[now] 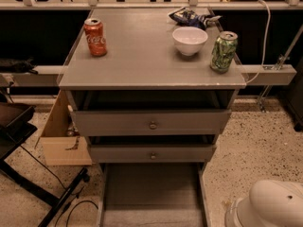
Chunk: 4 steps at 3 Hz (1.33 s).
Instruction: Close bottom drawer
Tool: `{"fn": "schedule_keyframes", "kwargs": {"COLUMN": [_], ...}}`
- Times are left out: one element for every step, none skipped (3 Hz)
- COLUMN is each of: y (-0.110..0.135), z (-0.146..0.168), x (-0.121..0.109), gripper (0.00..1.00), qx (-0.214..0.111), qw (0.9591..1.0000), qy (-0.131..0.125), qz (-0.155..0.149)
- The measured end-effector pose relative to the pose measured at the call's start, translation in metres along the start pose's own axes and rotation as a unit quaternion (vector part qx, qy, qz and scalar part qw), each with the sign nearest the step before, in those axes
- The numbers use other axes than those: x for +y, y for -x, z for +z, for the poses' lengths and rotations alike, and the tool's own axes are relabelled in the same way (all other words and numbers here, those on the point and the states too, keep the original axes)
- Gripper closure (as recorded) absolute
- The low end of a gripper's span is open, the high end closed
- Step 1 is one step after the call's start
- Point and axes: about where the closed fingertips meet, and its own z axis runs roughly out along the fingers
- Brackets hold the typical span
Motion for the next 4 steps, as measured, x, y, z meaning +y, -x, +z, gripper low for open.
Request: {"fn": "schedule_keyframes", "kwargs": {"y": [0.003, -0.011, -0.042, -0.063], "z": [-0.004, 0.035, 0.121, 0.176], "x": [0.001, -0.002, -0.014, -0.018], "gripper": [0.0, 0.0, 0.27, 0.5], "qx": [0.002, 0.019, 0.016, -0.008], "qw": [0.9999, 0.9998, 0.9987, 0.997], "qy": [-0.009, 0.0, 0.028, 0.048], "qz": [-0.009, -0.004, 0.04, 0.061]}}
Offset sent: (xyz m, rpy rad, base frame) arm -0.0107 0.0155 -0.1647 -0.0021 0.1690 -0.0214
